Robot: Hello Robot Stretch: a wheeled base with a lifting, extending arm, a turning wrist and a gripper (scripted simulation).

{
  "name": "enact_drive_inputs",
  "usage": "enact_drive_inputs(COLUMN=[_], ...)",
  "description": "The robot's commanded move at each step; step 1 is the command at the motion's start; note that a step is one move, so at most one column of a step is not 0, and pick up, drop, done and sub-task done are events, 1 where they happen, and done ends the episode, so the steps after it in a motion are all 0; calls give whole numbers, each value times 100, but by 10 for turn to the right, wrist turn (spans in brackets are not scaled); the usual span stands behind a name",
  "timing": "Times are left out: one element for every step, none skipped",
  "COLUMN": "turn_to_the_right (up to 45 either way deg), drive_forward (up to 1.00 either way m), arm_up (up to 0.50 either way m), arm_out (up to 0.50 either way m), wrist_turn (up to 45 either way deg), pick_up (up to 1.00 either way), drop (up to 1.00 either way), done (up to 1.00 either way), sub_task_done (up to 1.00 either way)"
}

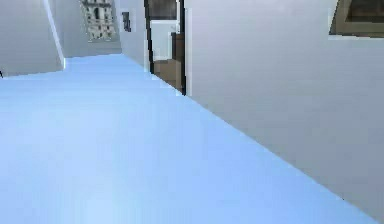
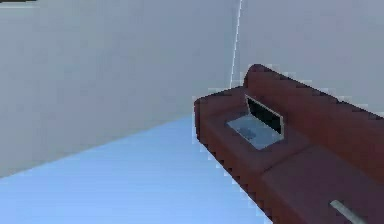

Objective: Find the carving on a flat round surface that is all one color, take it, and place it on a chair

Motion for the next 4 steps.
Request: enact_drive_inputs(turn_to_the_right=[-120,0,0,-30], drive_forward=[0,100,100,0], arm_up=[0,0,0,0], arm_out=[0,0,0,0], wrist_turn=[0,0,0,0], pick_up=[0,0,0,0], drop=[0,0,0,0], done=[0,0,0,0], sub_task_done=[0,0,0,0])
